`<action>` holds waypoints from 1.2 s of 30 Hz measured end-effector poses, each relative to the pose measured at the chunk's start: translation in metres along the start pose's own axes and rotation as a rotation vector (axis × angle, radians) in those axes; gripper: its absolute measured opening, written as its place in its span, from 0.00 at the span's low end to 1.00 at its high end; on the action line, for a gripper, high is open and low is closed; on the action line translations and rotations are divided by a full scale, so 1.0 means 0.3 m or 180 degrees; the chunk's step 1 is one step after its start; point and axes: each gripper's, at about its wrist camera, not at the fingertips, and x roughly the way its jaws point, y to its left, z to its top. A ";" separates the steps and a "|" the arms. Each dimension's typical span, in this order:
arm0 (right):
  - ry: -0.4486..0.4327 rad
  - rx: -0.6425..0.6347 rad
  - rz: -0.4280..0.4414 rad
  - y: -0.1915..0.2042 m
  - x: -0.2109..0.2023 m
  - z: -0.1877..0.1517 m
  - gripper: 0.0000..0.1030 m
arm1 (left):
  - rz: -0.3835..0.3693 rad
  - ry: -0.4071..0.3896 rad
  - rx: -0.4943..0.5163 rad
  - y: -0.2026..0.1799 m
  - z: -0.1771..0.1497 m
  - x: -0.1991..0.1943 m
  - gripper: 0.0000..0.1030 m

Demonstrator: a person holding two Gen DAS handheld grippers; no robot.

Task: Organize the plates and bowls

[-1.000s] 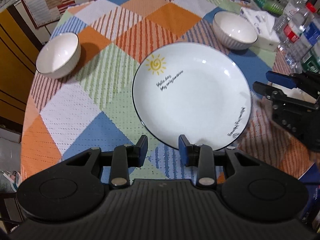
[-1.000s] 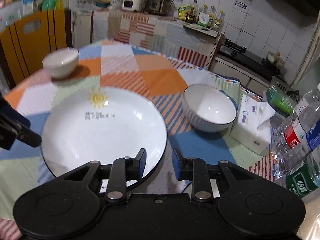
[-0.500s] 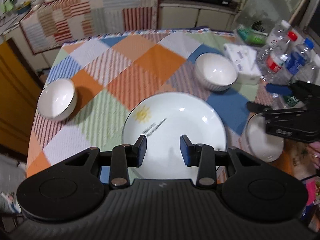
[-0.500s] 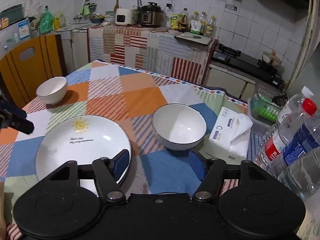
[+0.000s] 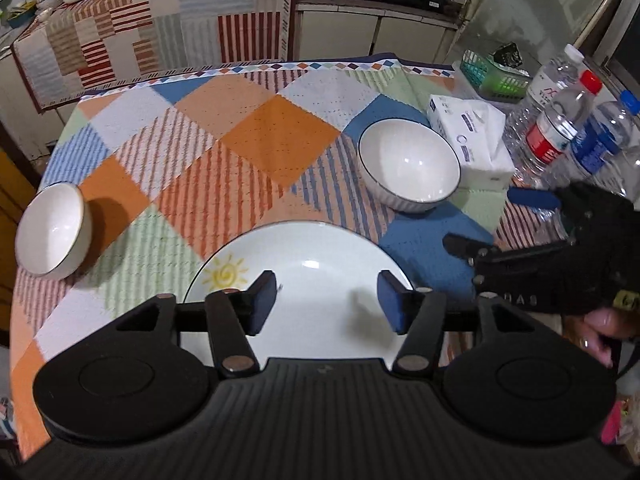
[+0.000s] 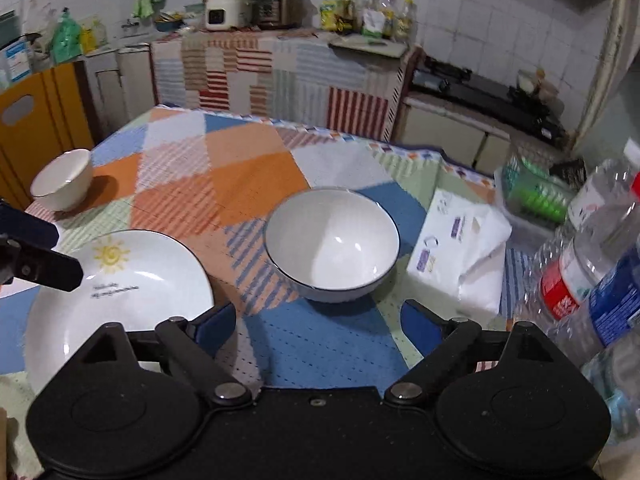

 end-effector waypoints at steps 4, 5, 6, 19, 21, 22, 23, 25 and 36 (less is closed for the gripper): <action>0.0064 0.0151 -0.0074 -0.019 0.076 -0.020 0.89 | -0.0030 -0.0170 -0.0076 0.016 0.045 0.084 0.67; 0.0083 0.0159 -0.0103 -0.019 0.095 -0.022 0.89 | -0.0037 -0.0217 -0.0074 0.018 0.059 0.102 0.68; 0.0092 0.0155 -0.0131 -0.020 0.112 -0.022 0.89 | -0.0043 -0.0236 -0.0066 0.020 0.072 0.122 0.69; 0.0051 0.0044 -0.0122 -0.020 0.237 -0.006 0.89 | -0.0218 -0.0148 -0.0048 -0.006 0.210 0.404 0.70; 0.0024 0.0042 -0.0123 -0.021 0.256 0.003 0.89 | -0.0304 -0.0105 -0.0109 -0.005 0.218 0.445 0.65; 0.0028 0.0041 -0.0116 -0.023 0.268 0.006 0.89 | -0.0328 -0.0084 -0.0106 -0.006 0.223 0.462 0.59; 0.0040 0.0038 -0.0120 -0.024 0.279 0.009 0.89 | -0.0357 -0.0065 -0.0102 -0.008 0.228 0.476 0.56; 0.0058 0.0033 -0.0108 -0.024 0.296 0.012 0.89 | -0.0491 -0.0027 -0.0111 -0.013 0.238 0.496 0.34; 0.0034 -0.0146 -0.0174 0.021 0.273 0.026 0.89 | -0.0492 0.0058 0.0021 -0.050 0.254 0.454 0.14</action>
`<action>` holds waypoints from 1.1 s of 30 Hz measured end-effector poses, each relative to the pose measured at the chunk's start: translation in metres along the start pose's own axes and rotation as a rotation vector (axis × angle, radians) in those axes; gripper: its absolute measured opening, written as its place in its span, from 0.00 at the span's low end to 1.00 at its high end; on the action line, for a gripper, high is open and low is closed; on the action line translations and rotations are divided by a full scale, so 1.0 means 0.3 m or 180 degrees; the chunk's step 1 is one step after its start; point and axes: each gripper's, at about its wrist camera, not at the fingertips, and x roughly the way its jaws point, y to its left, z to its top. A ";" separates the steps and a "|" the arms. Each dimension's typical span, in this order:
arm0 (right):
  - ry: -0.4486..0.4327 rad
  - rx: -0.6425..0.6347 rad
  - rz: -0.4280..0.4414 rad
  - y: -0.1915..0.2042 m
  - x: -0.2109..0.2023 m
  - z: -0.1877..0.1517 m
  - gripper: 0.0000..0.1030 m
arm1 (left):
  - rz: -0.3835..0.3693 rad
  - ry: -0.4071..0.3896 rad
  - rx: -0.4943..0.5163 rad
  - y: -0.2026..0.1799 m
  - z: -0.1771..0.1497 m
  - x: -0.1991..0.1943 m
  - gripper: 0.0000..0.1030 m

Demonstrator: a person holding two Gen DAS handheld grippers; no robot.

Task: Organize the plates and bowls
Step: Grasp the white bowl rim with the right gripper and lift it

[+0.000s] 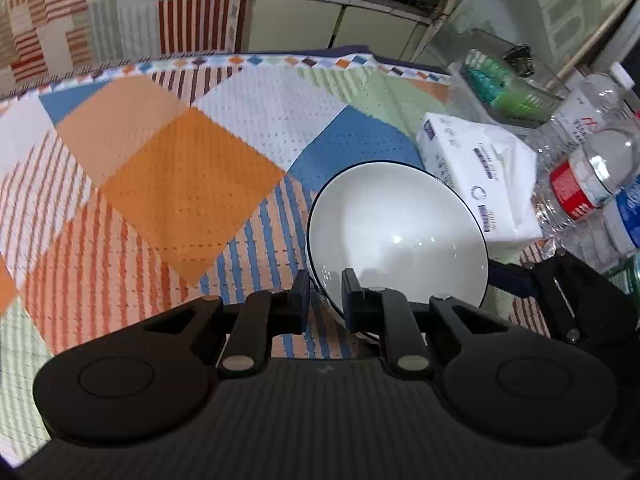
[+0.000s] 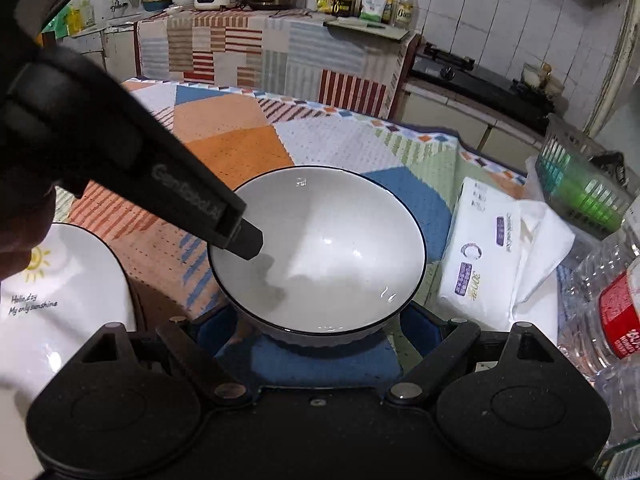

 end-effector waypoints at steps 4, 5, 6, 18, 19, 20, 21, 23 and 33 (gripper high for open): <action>-0.0106 -0.0083 -0.0047 0.024 -0.044 0.027 0.89 | 0.0033 -0.0093 0.0029 0.017 0.013 -0.079 0.14; -0.0138 -0.0109 -0.0038 0.030 -0.057 0.038 0.89 | 0.0037 -0.0116 0.0019 0.027 0.018 -0.102 0.14; -0.0175 -0.0133 -0.0023 0.038 -0.070 0.052 0.89 | 0.0038 -0.0138 0.0009 0.039 0.022 -0.125 0.15; -0.0343 -0.0428 0.0378 0.194 -0.072 0.203 0.89 | 0.0294 -0.0189 -0.0251 0.259 0.025 -0.254 0.16; -0.0333 -0.0463 0.0432 0.204 -0.057 0.211 0.89 | 0.0325 -0.0180 -0.0273 0.276 0.023 -0.247 0.16; -0.0309 -0.0473 0.0483 0.211 -0.042 0.217 0.89 | 0.0361 -0.0177 -0.0298 0.290 0.019 -0.241 0.16; -0.0265 -0.0456 0.0556 0.218 -0.020 0.224 0.89 | 0.0399 -0.0175 -0.0326 0.307 0.014 -0.230 0.16; -0.0175 -0.0390 0.0678 0.226 0.025 0.234 0.89 | 0.0446 -0.0164 -0.0396 0.339 0.006 -0.201 0.16; 0.0185 -0.0044 0.1032 0.243 0.196 0.234 0.89 | 0.0501 -0.0273 -0.0413 0.406 -0.036 -0.123 0.16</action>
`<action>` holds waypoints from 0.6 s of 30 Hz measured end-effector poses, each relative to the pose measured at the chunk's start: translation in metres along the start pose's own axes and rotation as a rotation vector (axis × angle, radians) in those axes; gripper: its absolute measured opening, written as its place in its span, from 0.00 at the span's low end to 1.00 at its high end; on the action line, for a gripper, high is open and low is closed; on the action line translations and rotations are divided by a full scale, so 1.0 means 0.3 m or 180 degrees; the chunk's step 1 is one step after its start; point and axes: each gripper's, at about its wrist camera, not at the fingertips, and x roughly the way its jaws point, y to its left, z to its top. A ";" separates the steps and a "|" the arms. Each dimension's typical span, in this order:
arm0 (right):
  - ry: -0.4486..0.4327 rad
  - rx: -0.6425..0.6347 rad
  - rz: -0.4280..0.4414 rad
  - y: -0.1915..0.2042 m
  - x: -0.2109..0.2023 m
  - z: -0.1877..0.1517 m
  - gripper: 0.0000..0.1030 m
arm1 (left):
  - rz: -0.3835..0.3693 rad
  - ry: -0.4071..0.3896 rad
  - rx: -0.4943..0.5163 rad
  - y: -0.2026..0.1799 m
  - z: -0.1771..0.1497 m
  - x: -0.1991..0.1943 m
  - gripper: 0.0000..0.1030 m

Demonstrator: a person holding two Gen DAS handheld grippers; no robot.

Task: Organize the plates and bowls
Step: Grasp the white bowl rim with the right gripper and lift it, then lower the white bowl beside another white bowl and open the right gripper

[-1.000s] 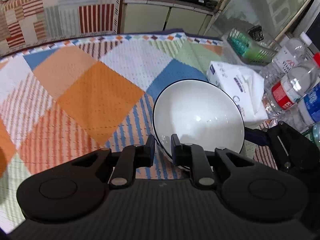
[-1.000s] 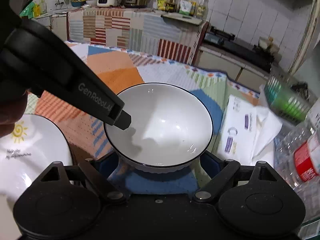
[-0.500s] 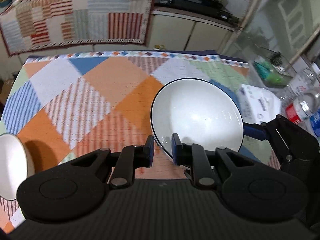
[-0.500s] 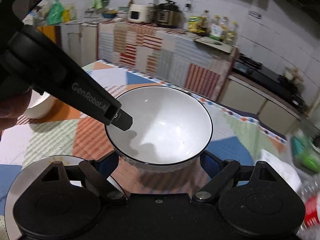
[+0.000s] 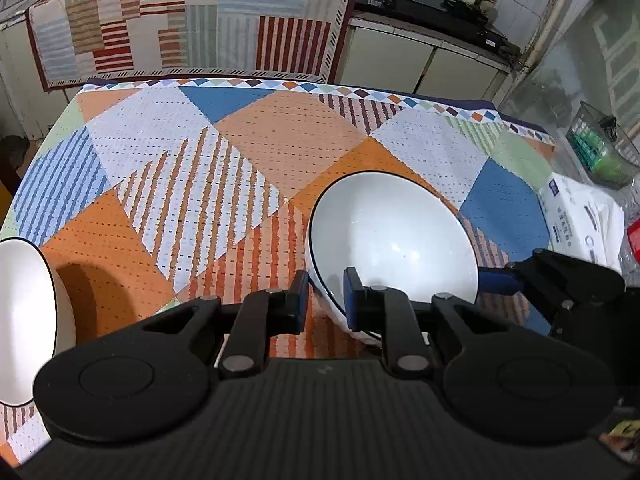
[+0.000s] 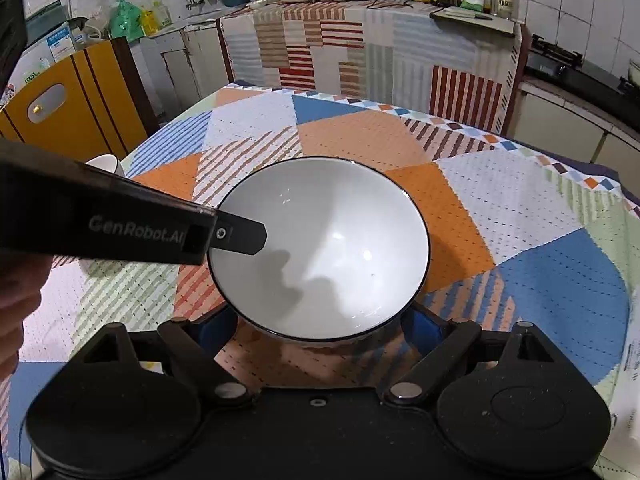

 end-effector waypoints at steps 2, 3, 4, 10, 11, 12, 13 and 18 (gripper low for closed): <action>0.0064 -0.0022 -0.0012 0.012 0.006 0.009 0.89 | 0.0001 0.0009 0.0002 0.003 -0.007 0.001 0.16; 0.0088 -0.0036 -0.0043 0.016 0.004 0.013 0.88 | 0.0005 0.0034 -0.0008 0.006 -0.009 0.004 0.16; 0.0110 -0.0033 -0.0085 0.025 0.000 0.012 0.88 | 0.0009 0.0057 -0.0017 0.008 -0.011 0.004 0.16; 0.0227 0.0031 -0.0202 0.053 -0.073 0.022 0.89 | -0.0015 -0.0079 0.0032 0.029 -0.026 -0.109 0.32; 0.0155 0.0012 -0.0206 0.059 -0.100 0.023 0.89 | -0.0019 -0.0113 0.0063 0.033 -0.028 -0.144 0.34; 0.0104 0.0000 -0.0233 0.067 -0.126 0.024 0.89 | -0.0028 -0.0138 0.0096 0.037 -0.032 -0.179 0.37; 0.0075 0.0002 -0.0256 0.073 -0.150 0.026 0.89 | -0.0046 -0.0155 0.0129 0.042 -0.035 -0.212 0.39; -0.0287 -0.0039 -0.0191 0.146 -0.297 0.010 0.88 | -0.0101 -0.0232 0.0318 0.078 -0.073 -0.395 0.51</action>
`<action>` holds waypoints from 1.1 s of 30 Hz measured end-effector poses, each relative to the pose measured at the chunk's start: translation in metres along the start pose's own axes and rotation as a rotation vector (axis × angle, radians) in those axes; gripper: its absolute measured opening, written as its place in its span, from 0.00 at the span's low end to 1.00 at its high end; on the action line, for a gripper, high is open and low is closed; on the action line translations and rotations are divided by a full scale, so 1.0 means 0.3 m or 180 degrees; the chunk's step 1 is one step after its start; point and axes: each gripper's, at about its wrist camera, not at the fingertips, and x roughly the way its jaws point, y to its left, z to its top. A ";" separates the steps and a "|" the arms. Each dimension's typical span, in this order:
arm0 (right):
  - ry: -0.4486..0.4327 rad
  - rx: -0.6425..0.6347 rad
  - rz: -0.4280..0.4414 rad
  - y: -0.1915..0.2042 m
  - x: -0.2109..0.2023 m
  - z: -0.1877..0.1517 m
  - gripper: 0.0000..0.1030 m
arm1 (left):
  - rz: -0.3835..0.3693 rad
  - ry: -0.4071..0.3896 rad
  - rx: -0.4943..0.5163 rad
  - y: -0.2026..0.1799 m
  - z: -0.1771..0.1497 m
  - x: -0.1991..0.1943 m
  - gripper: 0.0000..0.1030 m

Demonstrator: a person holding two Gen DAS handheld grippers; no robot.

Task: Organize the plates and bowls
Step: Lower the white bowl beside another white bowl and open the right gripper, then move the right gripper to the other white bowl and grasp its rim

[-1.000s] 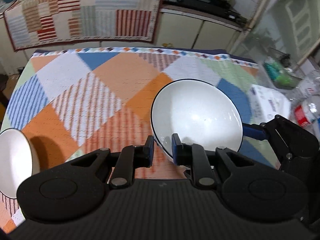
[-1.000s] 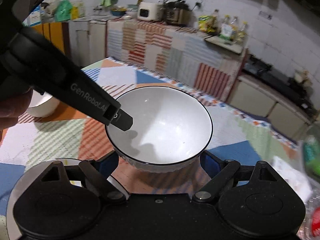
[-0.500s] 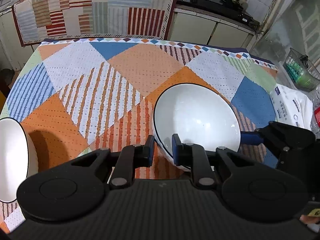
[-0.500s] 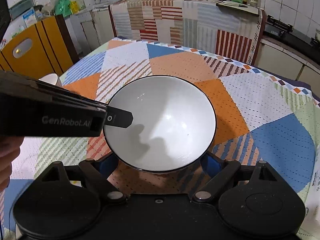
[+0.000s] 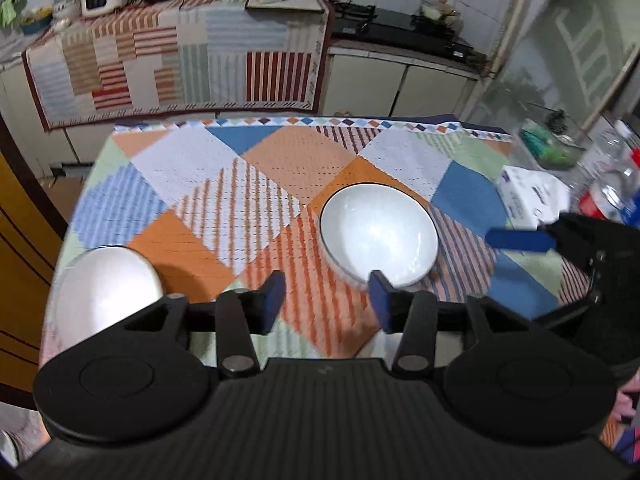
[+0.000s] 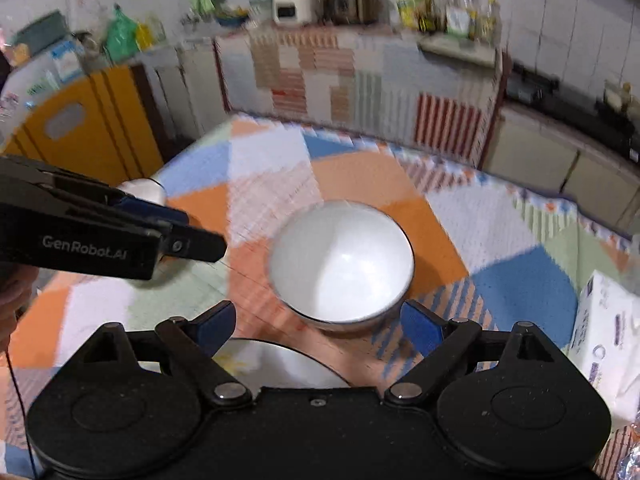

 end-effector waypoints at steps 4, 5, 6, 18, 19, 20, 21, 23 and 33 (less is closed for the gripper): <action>-0.0170 0.0033 -0.0058 0.073 -0.092 -0.002 0.86 | -0.0001 -0.0042 0.0105 0.024 -0.043 -0.126 0.62; -0.0169 0.0049 -0.0042 0.091 -0.112 -0.002 0.86 | 0.0001 -0.0049 0.0130 0.031 -0.053 -0.152 0.63; -0.0189 0.0022 -0.0066 0.115 -0.132 -0.002 0.86 | -0.0001 -0.0053 0.0159 0.039 -0.065 -0.178 0.64; -0.0276 -0.0380 0.0064 0.347 -0.252 0.021 0.86 | 0.0020 0.0014 0.0128 0.210 -0.157 -0.330 0.81; -0.0256 -0.0399 0.0111 0.362 -0.248 0.027 0.86 | 0.0046 0.0043 0.0114 0.232 -0.163 -0.330 0.82; -0.0243 -0.0421 0.0153 0.375 -0.243 0.030 0.86 | 0.0078 0.0070 0.0125 0.251 -0.170 -0.328 0.82; -0.0238 -0.0441 0.0188 0.389 -0.237 0.031 0.86 | 0.0127 0.0105 0.0162 0.274 -0.178 -0.323 0.82; -0.0255 -0.0468 0.0299 0.411 -0.216 0.034 0.87 | 0.0219 0.0163 0.0253 0.311 -0.188 -0.311 0.82; -0.0036 -0.0554 0.0636 0.515 -0.024 0.081 0.83 | 0.0187 0.0325 -0.0118 0.597 -0.233 -0.196 0.82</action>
